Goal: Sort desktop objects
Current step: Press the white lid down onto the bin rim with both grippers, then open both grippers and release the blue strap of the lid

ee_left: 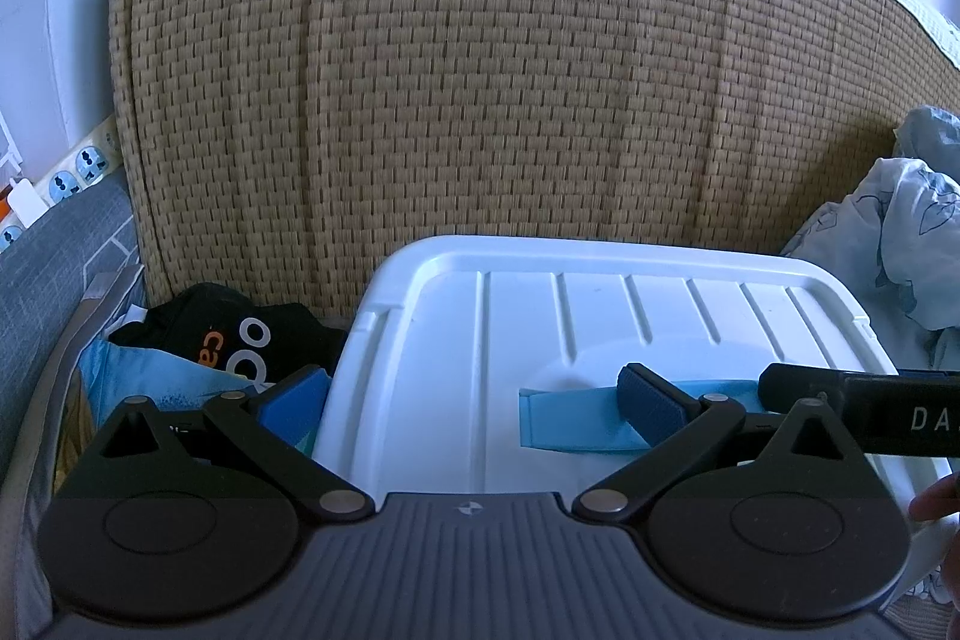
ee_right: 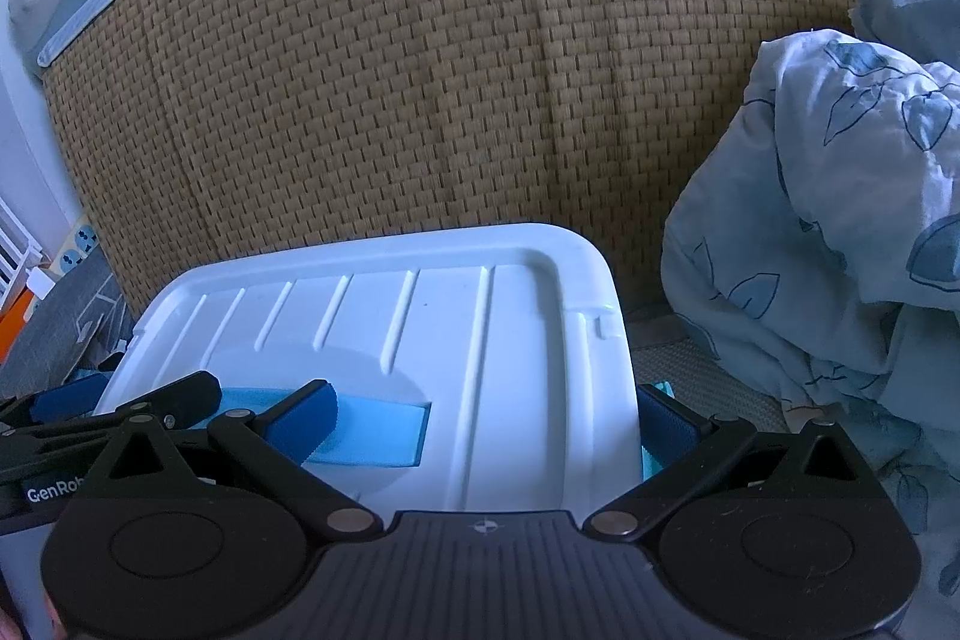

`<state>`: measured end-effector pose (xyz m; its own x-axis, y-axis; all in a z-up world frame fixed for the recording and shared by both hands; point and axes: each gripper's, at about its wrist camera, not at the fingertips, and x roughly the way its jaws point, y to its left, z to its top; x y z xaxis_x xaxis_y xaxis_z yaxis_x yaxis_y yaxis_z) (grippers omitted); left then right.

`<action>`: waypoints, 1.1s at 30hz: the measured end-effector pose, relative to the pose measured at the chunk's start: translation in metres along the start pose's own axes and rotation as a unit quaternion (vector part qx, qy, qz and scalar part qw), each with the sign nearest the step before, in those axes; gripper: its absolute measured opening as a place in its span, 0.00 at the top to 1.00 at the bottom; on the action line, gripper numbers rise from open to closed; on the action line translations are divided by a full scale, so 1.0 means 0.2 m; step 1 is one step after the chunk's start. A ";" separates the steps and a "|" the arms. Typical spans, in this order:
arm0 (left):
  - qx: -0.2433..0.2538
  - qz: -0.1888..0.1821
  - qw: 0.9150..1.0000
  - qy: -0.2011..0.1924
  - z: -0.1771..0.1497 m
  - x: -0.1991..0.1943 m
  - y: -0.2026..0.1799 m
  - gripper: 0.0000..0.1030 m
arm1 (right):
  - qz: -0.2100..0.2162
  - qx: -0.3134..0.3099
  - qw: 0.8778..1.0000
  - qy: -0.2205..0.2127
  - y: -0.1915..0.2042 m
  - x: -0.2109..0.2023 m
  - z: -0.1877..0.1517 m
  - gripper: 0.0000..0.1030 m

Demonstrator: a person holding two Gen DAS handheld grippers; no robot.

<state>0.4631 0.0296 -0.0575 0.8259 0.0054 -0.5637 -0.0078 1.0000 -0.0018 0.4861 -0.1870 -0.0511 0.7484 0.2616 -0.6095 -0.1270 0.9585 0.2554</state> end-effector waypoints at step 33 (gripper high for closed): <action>0.010 0.033 0.999 -0.041 -0.03 -0.07 -0.01 0.00 | 0.025 0.008 1.000 -0.015 -0.05 -0.04 0.00 0.03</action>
<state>0.4484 0.0280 -0.0541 0.8669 0.0715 -0.4933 -0.0538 0.9973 0.0501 0.4819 -0.1987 -0.0480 0.7608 0.3045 -0.5731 -0.1536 0.9425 0.2969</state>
